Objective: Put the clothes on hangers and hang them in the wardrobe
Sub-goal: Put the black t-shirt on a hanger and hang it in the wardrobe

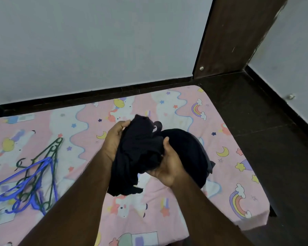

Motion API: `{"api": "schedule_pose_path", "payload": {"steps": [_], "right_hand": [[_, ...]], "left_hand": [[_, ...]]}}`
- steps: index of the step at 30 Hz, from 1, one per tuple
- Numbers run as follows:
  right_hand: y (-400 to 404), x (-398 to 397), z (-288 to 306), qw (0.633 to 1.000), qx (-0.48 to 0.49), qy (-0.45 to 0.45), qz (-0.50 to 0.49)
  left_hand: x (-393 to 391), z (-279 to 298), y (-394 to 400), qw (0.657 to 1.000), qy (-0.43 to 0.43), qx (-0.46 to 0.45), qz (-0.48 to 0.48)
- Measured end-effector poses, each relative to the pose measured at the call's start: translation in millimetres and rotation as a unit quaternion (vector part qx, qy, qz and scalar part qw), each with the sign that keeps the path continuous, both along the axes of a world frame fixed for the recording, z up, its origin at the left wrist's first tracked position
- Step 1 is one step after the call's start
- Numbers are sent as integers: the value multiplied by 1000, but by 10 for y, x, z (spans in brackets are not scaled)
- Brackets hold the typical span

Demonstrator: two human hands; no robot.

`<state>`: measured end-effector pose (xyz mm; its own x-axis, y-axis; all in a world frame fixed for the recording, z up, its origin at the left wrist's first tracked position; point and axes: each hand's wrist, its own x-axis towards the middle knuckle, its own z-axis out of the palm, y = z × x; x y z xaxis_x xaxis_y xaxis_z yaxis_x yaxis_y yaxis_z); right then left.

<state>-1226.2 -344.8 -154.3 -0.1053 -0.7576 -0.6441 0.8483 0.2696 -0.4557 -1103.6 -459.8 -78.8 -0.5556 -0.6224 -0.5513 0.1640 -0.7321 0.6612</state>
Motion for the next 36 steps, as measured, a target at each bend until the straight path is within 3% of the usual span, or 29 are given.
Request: {"api": "schedule_pose_path", "payload": {"steps": [2, 5, 10, 13, 16, 19, 24, 28, 30, 33, 36], "right_hand": [[-77, 266, 93, 999, -31, -26, -17], [-194, 522, 246, 997, -60, 14, -43], [-313, 1012, 608, 965, -123, 205, 103], [-314, 1307, 812, 931, -157, 276, 180], [-270, 1378, 932, 949, -160, 246, 119], [-250, 1437, 1053, 952, -159, 241, 100], [-339, 1546, 1294, 949, -134, 279, 67], [-434, 1551, 1507, 949, -55, 306, 51], [-467, 1516, 1556, 958, -36, 284, 25], [-452, 1455, 1601, 965, -74, 247, 38], [-452, 1499, 1621, 932, -138, 321, 99]], "left_hand": [[319, -8, 35, 999, -16, 0, -47], [874, -79, 24, 991, -81, -9, -109], [1533, -69, -113, 964, -119, -100, -217], [1647, 120, -166, 972, -112, -148, -146], [1757, 242, -206, 973, -100, -201, -62], [1860, 330, -172, 967, -82, -232, -59], [1943, 454, -141, 970, -63, -232, -32], [1928, 563, -166, 964, -100, -246, 16], [1920, 590, -179, 967, -101, -231, 47], [1934, 607, -158, 974, -80, -199, 77], [1965, 579, -99, 982, -71, -165, 58]]}}
